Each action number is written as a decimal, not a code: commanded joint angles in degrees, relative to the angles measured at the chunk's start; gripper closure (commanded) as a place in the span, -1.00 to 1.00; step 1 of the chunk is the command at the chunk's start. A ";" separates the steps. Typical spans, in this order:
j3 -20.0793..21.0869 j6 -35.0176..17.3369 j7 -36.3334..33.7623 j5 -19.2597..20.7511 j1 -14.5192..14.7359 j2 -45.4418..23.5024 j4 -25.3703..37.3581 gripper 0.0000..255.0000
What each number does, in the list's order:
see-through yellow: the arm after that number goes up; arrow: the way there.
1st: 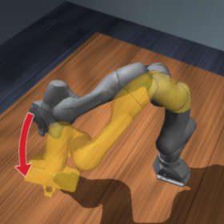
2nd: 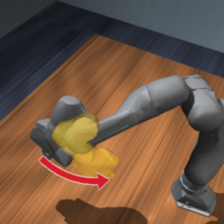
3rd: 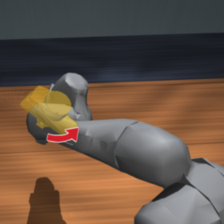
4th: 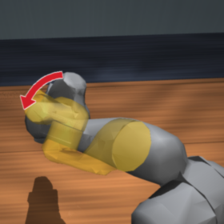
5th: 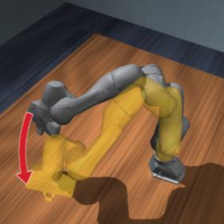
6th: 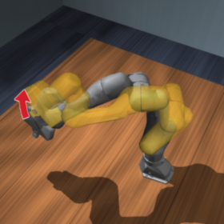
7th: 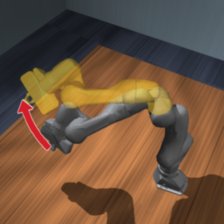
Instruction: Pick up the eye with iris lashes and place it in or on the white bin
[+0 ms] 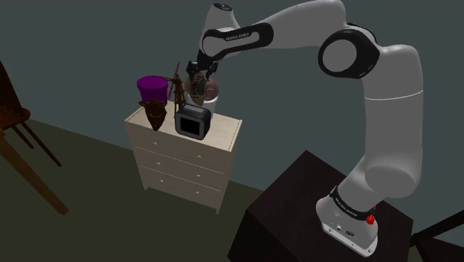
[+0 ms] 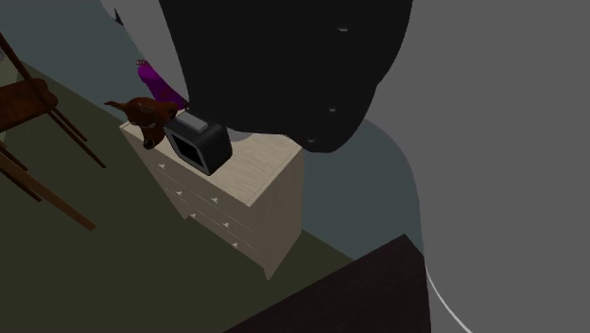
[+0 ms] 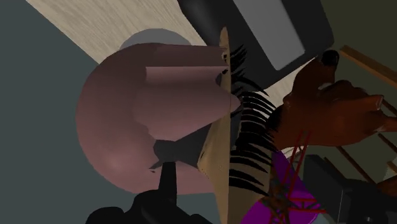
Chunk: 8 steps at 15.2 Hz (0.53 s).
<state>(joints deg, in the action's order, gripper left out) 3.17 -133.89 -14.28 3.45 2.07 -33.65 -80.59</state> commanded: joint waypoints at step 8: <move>0.46 4.93 1.25 -0.91 -1.03 4.55 -3.78 -1.00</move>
<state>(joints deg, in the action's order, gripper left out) 3.62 -129.16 -13.04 2.57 1.05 -29.41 -84.13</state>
